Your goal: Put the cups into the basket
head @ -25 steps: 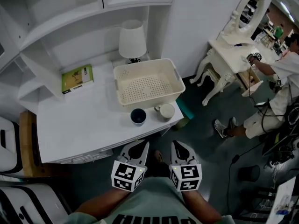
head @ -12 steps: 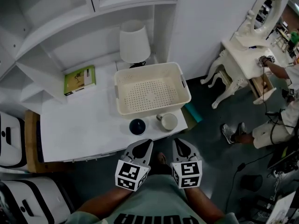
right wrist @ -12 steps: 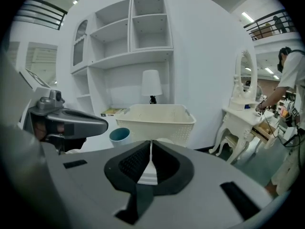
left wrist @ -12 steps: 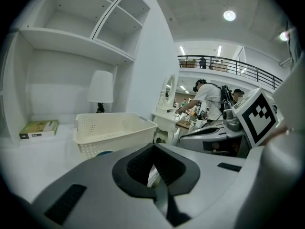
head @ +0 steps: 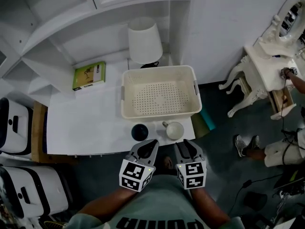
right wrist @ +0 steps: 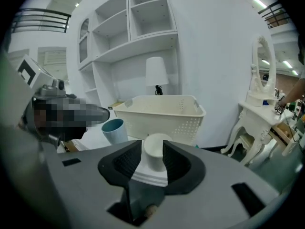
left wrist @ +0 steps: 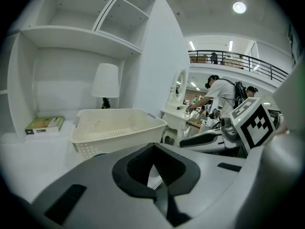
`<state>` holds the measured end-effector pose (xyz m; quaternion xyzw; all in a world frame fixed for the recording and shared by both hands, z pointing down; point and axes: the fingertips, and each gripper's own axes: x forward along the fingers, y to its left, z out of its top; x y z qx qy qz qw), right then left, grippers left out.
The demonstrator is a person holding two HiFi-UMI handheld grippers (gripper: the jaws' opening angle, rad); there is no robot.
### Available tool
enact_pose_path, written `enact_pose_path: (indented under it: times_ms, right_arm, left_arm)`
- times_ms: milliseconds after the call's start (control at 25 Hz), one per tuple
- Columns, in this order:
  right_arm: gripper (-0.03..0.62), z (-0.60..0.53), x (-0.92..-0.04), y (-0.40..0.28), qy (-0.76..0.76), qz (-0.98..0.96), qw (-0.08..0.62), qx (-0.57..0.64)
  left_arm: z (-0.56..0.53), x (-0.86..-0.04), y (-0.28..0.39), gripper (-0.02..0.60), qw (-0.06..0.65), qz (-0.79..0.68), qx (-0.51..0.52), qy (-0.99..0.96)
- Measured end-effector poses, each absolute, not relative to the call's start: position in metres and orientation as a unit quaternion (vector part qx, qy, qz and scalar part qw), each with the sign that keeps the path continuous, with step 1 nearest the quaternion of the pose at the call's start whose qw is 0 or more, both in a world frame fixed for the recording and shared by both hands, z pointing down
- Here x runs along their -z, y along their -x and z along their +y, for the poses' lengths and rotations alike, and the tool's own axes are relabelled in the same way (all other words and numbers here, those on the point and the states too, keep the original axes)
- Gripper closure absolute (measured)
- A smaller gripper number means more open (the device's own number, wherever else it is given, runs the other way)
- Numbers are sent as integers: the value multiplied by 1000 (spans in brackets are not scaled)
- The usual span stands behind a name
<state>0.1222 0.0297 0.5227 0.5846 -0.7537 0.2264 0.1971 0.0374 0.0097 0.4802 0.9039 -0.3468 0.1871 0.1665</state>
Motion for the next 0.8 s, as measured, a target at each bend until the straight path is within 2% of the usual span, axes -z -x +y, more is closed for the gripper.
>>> enact_pose_path:
  times_ms: [80,200,360,480,800]
  right_arm:
    - [442,24,-526,-127,-574,-762,201,-222]
    - [343,16,-533,-129,-553,-777,208,-217]
    - [257,8,-547,-126,-529,-792,220,-210]
    - [229,5,-557,-126,-523,-793,223,-218]
    - [206,-8,-576,-122,-517,-794,236,-216]
  left_arm:
    - [5,-482,-44,575,169,-356,-190,-899]
    - [3,-485,-54,575,171,-364,-198,-894]
    - [5,-490,-59,575,167,-367,-216,-889]
    - [5,-494,-58,575,167,-373,-223,-885]
    - [-3,-499,-62,575,164,-370,-227,-886]
